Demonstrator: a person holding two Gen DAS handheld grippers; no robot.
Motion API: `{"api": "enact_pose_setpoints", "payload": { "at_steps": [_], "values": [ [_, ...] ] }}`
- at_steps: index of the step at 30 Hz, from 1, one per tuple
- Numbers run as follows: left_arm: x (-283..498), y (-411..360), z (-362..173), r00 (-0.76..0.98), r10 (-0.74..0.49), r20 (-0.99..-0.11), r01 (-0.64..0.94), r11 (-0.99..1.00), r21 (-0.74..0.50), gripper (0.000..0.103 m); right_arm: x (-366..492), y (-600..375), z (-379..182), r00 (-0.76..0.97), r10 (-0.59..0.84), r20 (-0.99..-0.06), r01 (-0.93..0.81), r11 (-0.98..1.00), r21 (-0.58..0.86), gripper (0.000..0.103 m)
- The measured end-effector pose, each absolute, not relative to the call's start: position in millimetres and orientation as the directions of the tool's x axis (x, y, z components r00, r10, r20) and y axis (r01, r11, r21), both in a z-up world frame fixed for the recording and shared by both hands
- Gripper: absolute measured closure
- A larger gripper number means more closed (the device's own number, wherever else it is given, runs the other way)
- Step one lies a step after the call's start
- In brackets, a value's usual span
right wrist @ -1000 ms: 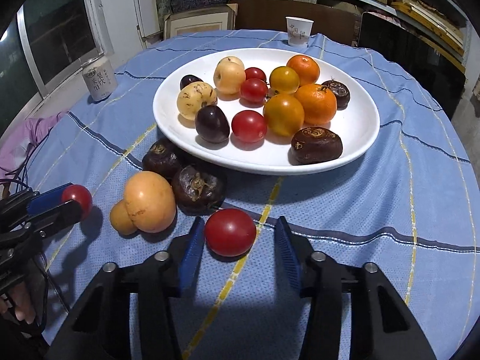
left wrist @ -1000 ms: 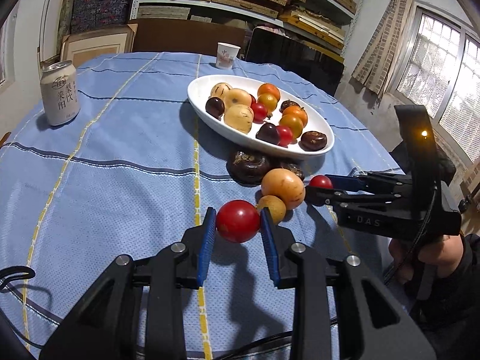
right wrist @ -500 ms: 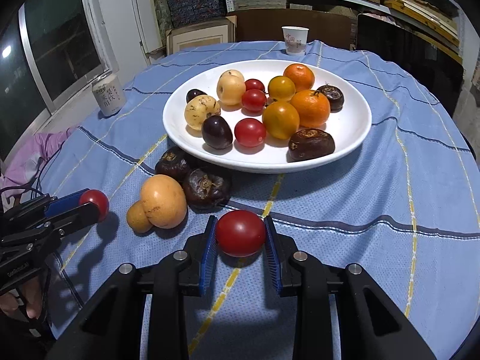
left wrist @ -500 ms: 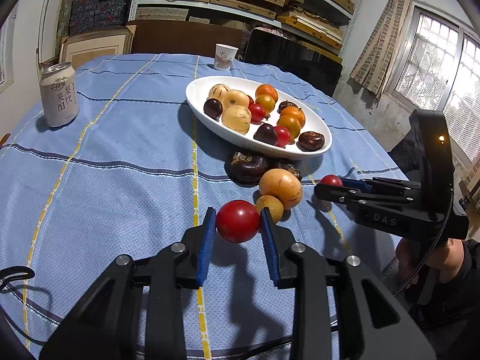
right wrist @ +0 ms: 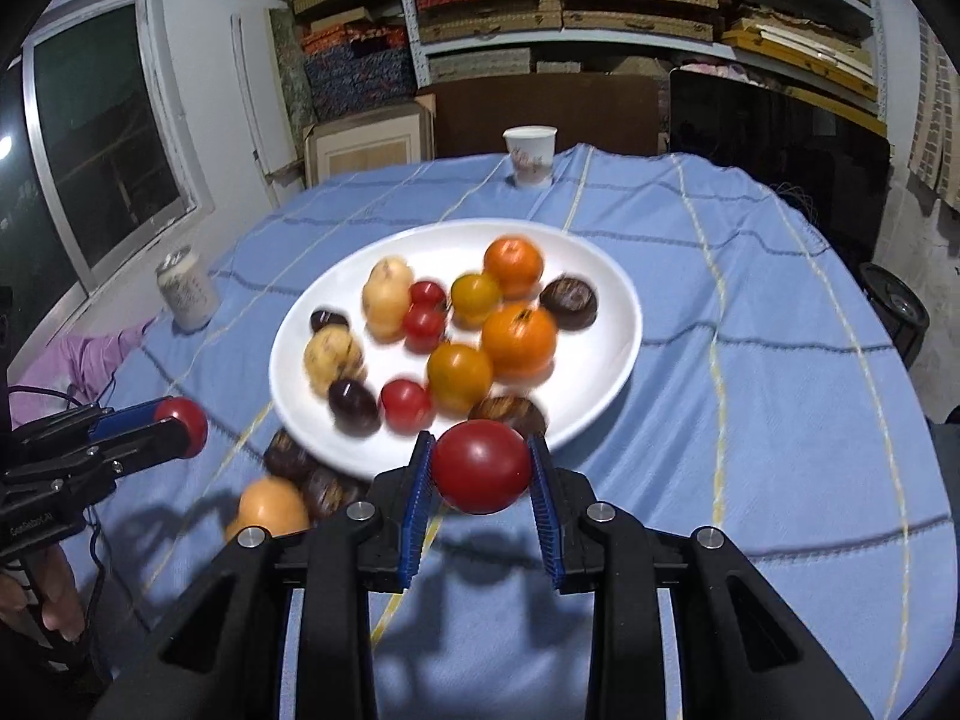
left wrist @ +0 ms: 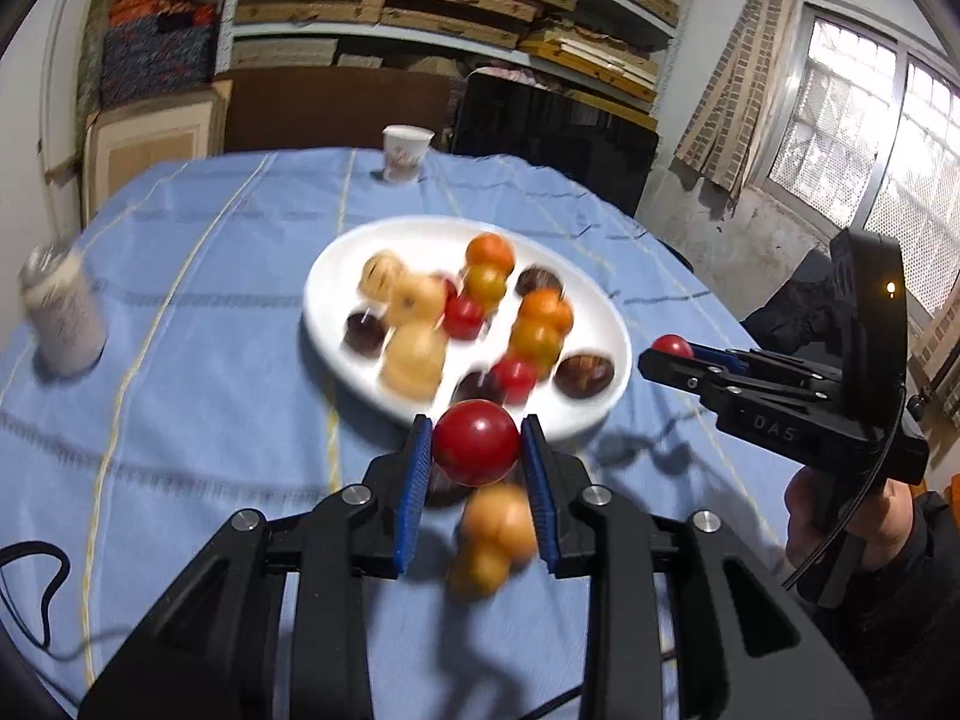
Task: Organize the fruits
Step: 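Carry both tomatoes onto the plate and open both tools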
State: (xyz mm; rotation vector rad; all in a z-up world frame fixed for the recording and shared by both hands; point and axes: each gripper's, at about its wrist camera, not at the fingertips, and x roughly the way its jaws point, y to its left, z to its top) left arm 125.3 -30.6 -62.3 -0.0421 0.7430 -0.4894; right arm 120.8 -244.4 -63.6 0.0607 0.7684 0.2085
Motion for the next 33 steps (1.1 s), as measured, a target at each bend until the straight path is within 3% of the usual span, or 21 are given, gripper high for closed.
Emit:
{"api": "enact_pose_setpoints", "payload": {
  "at_steps": [6,12,14,15,16,17,18,23,33],
  "values": [
    [186.1,-66.8,-57.4,0.604,-0.46,-0.651,0.427,0.876,-0.223,0.074,167.6,-263.3,-61.9,0.713,0.193,-0.674,-0.123,0.981,0.152,0.072],
    [222.9,-84.3,-85.7,0.565,-0.442,-0.697,0.404,0.885,-0.234,0.073,186.7,-266.1,-81.9,0.707,0.203,-0.678,-0.117,0.978,0.17,0.07],
    [225.1,-82.9,-92.2,0.558,-0.443,-0.702,0.4,0.885,-0.24,0.064,185.7,-266.8,-85.3,0.725,0.203,-0.658,-0.123,0.978,0.166,0.06],
    [223.1,-80.6,-90.9,0.565,-0.451,-0.691,0.406,0.881,-0.243,0.058,181.8,-268.5,-84.6,0.746,0.201,-0.635,-0.125,0.979,0.163,0.041],
    [219.8,-77.7,-87.8,0.585,-0.449,-0.676,0.406,0.883,-0.235,0.044,177.4,-270.1,-82.7,0.766,0.196,-0.613,-0.123,0.98,0.159,0.033],
    [215.5,-75.0,-85.7,0.605,-0.444,-0.661,0.401,0.887,-0.229,0.029,173.3,-272.1,-80.1,0.782,0.203,-0.59,-0.129,0.978,0.165,0.033],
    [207.5,-68.1,-80.5,0.64,-0.446,-0.626,0.397,0.889,-0.228,0.025,170.9,-273.6,-78.3,0.787,0.213,-0.579,-0.135,0.975,0.176,0.033],
    [175.4,-45.9,-63.4,0.69,-0.483,-0.538,0.42,0.874,-0.246,0.025,156.1,-289.9,-69.0,0.825,0.232,-0.515,-0.121,0.963,0.24,0.033],
    [82.9,-37.0,-85.3,0.652,-0.473,-0.593,0.53,0.843,-0.091,0.025,126.1,-293.9,-71.2,0.809,0.236,-0.539,-0.098,0.957,0.272,0.033]
  ]
}}
